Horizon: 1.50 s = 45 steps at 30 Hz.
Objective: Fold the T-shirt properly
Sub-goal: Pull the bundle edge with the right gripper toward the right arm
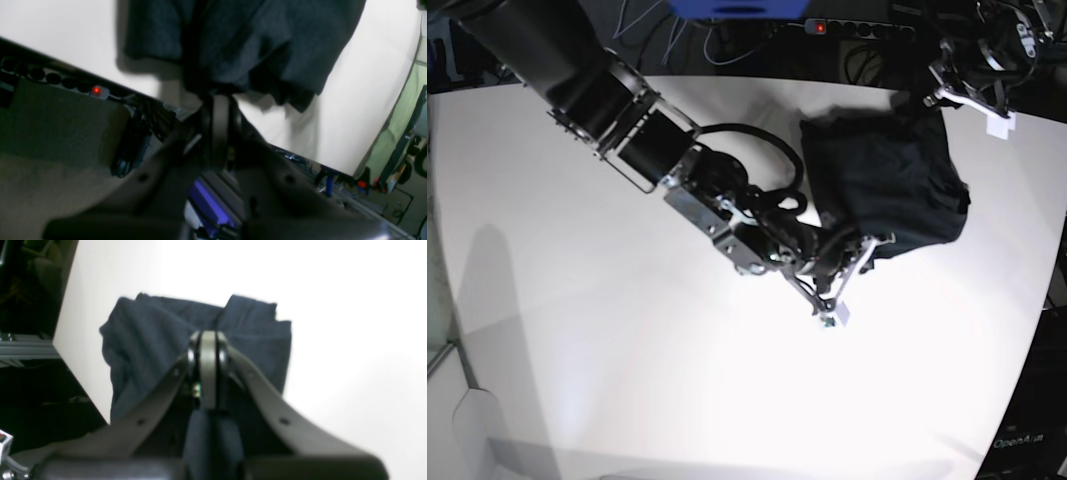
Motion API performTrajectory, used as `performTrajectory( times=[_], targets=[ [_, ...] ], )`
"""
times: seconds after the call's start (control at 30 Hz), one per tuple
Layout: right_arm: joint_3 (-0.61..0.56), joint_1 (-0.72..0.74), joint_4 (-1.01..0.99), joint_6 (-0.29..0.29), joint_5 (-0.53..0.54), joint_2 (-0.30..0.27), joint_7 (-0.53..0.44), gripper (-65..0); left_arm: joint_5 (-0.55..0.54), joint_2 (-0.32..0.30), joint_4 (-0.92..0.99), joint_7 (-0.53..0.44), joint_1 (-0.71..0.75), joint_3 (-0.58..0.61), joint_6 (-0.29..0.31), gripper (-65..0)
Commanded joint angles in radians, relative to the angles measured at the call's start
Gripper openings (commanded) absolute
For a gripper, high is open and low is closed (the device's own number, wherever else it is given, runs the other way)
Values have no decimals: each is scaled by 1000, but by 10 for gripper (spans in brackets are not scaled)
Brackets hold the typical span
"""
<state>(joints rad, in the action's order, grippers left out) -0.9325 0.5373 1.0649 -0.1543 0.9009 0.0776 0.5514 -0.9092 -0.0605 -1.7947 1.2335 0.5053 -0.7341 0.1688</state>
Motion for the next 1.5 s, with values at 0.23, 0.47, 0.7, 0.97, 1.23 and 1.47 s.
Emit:
performTrajectory(
  times=[0.23, 0.47, 0.7, 0.97, 1.23, 1.47],
  targets=[
    [2, 48, -128, 11, -49, 52, -60, -650, -11, -8, 17, -2, -24, -6, 2, -650],
    [3, -12, -131, 11, -134, 66, -52, -650, -9, -17, 89, -1, -104, -89, 2, -650],
    [3, -52, -104, 11, -136, 38, 0, -650, 203, -8, 98, -2, -207, -89, 8, -650],
    [8, -64, -28, 11, -134, -55, 49, -650, 355, -9, 100, -2, -334, -83, 13, -650],
    [8, -87, 33, 11, -134, -121, 60, -650, 470, -40, 229, -2, -481, -80, 13, -650],
    [10, -101, 122, 6, -133, -177, 129, -650, 483, -51, 286, -62, -544, -57, 13, -650]
  ],
)
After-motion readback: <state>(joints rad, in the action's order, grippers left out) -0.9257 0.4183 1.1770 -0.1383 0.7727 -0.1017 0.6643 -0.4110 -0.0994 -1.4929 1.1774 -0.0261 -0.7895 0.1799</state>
